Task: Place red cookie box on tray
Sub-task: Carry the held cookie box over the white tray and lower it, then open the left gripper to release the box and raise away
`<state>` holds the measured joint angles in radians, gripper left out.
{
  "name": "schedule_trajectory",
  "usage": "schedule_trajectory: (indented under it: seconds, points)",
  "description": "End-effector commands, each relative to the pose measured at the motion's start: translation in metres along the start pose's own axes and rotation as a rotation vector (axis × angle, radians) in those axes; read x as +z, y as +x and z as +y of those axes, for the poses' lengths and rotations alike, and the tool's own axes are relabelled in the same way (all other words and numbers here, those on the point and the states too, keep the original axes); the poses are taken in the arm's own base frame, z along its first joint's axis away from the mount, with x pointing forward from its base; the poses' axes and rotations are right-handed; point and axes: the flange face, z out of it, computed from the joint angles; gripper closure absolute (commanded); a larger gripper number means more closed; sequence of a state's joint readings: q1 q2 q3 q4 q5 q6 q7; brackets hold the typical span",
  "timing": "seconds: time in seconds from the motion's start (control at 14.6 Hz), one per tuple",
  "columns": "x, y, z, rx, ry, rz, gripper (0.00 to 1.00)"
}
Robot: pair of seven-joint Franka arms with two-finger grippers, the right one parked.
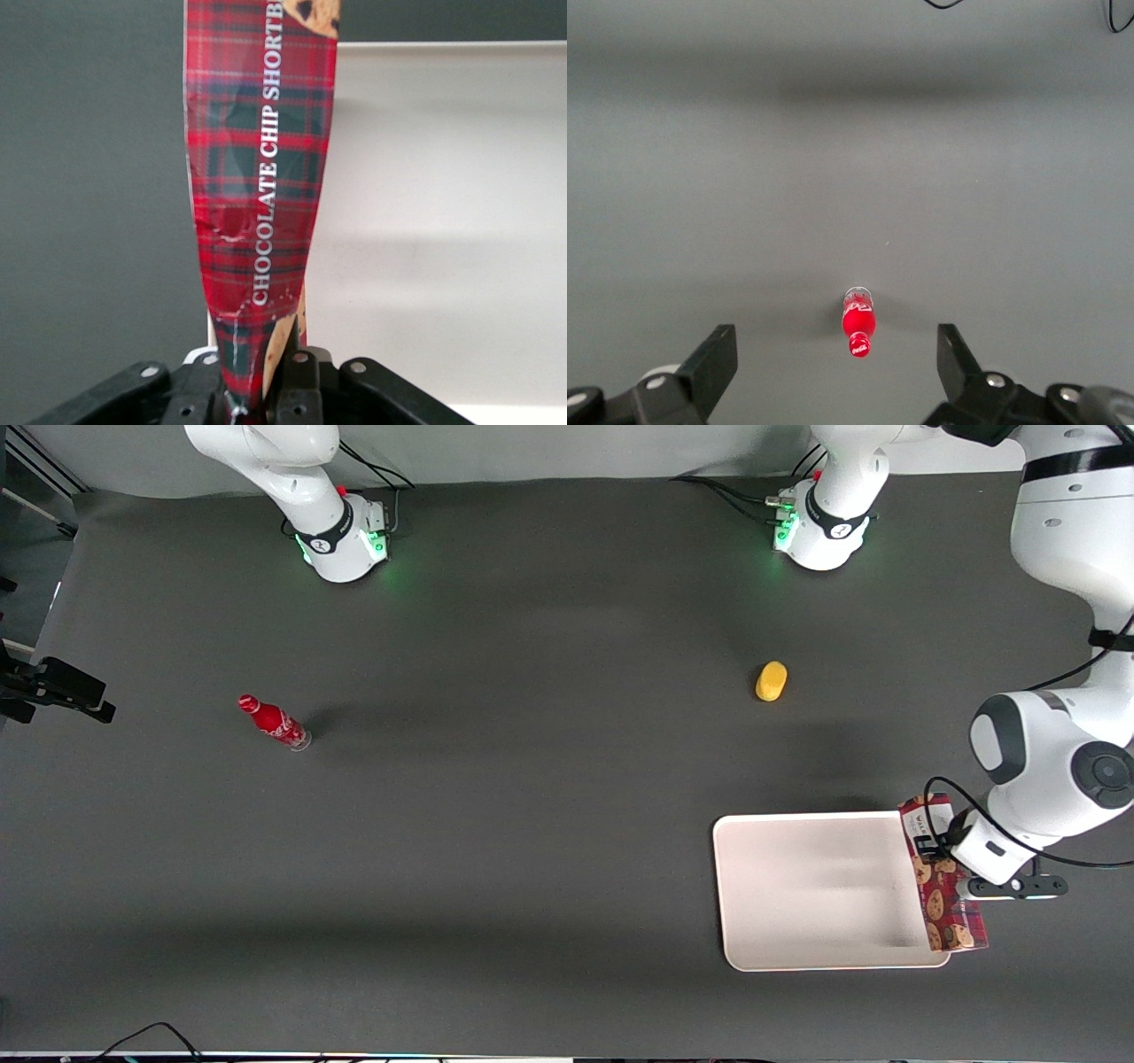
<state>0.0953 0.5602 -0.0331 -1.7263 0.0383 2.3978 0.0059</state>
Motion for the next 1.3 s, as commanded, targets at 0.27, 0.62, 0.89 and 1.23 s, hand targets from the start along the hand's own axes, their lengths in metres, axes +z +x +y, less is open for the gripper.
schedule_trajectory:
  seconds: [0.27,0.62,0.89,1.23]
  points:
    - [0.049,-0.014,0.005,-0.068,-0.040,0.034,1.00]
    - [0.059,-0.006,0.003,-0.071,-0.040,0.031,1.00]
    - [0.065,-0.004,0.002,-0.081,-0.048,0.029,0.07]
    - [0.038,0.001,-0.002,-0.086,-0.046,0.033,0.00]
